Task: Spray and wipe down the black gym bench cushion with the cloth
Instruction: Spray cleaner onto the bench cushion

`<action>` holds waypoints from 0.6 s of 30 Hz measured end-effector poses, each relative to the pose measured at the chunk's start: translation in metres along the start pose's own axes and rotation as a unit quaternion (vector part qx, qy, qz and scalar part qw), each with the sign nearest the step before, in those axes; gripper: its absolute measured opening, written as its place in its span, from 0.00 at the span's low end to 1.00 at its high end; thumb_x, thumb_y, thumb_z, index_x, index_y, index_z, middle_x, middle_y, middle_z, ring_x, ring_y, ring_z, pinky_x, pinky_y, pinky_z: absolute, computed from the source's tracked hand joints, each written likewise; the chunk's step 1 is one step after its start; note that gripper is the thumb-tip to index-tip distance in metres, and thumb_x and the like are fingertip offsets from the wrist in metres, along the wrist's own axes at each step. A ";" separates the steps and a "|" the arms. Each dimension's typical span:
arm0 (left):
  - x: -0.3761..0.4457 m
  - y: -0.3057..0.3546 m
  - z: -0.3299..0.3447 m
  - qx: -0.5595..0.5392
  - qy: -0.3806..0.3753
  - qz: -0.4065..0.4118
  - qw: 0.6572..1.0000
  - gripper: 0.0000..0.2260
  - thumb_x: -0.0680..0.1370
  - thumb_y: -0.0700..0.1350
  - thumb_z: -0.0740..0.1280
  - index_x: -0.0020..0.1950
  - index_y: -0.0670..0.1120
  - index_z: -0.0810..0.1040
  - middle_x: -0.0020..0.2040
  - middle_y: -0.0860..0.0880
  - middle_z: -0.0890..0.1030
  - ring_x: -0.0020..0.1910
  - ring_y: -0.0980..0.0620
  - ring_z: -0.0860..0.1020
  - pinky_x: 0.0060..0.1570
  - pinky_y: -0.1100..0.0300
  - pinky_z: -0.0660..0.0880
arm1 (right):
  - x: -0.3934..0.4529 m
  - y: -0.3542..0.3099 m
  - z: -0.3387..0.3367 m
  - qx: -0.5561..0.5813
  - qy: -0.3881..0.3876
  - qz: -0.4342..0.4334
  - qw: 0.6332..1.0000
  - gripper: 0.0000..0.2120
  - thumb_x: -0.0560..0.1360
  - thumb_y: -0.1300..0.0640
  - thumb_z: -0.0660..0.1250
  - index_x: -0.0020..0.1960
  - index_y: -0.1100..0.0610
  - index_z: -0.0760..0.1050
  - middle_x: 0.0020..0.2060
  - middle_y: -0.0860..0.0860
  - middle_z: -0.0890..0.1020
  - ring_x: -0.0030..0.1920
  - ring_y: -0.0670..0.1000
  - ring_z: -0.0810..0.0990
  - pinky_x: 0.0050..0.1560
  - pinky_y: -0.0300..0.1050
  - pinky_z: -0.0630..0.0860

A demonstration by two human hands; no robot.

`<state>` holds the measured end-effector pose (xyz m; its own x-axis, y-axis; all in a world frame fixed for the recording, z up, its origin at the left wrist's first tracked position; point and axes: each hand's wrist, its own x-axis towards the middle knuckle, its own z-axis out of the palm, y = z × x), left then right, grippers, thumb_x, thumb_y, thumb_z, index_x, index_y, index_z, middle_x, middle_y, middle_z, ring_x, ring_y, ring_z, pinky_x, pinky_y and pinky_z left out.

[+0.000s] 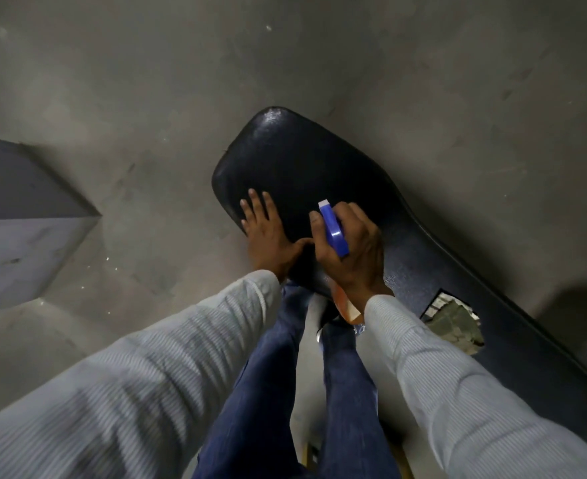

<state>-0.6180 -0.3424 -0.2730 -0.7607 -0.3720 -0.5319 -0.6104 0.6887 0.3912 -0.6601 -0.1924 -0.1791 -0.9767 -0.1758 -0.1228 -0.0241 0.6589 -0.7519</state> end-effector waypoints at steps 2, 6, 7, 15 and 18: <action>0.000 -0.001 0.002 -0.005 0.006 -0.001 1.000 0.57 0.74 0.65 0.75 0.87 0.44 0.41 0.86 0.42 0.36 0.85 0.36 0.36 0.83 0.35 0.42 | 0.002 0.006 0.006 -0.007 -0.016 0.034 0.999 0.21 0.83 0.40 0.64 0.46 0.58 0.77 0.38 0.53 0.80 0.36 0.53 0.79 0.38 0.57 0.81; 0.000 -0.005 0.006 -0.004 0.015 -0.002 1.000 0.58 0.73 0.66 0.75 0.87 0.46 0.39 0.87 0.43 0.36 0.85 0.37 0.36 0.83 0.37 0.42 | 0.005 0.007 0.008 0.012 -0.057 0.075 0.995 0.22 0.82 0.40 0.64 0.45 0.58 0.79 0.37 0.54 0.81 0.36 0.55 0.81 0.41 0.60 0.84; 0.000 -0.006 0.006 -0.001 0.015 -0.002 1.000 0.59 0.73 0.66 0.75 0.87 0.46 0.39 0.87 0.43 0.36 0.85 0.37 0.36 0.83 0.37 0.43 | 0.004 0.006 0.006 0.022 -0.064 0.080 0.994 0.20 0.83 0.41 0.65 0.46 0.58 0.79 0.38 0.54 0.81 0.37 0.55 0.81 0.42 0.60 0.85; 0.001 0.001 0.001 0.007 0.003 -0.011 1.000 0.59 0.73 0.64 0.77 0.87 0.45 0.39 0.86 0.42 0.36 0.85 0.36 0.36 0.82 0.37 0.41 | -0.003 0.009 0.006 0.008 -0.058 0.106 0.993 0.26 0.80 0.35 0.60 0.44 0.58 0.79 0.36 0.54 0.81 0.36 0.56 0.81 0.40 0.62 0.83; -0.002 -0.001 -0.002 -0.019 0.010 -0.004 1.000 0.53 0.77 0.60 0.75 0.87 0.45 0.44 0.87 0.42 0.40 0.86 0.37 0.39 0.82 0.37 0.41 | -0.007 0.007 0.002 -0.002 -0.068 0.104 0.992 0.23 0.80 0.35 0.61 0.46 0.55 0.78 0.39 0.53 0.81 0.38 0.54 0.81 0.42 0.61 0.84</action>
<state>-0.6165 -0.3440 -0.2710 -0.7592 -0.3907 -0.5206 -0.6250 0.6610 0.4154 -0.6529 -0.1876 -0.1848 -0.9230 -0.1318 -0.3615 0.1741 0.6947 -0.6979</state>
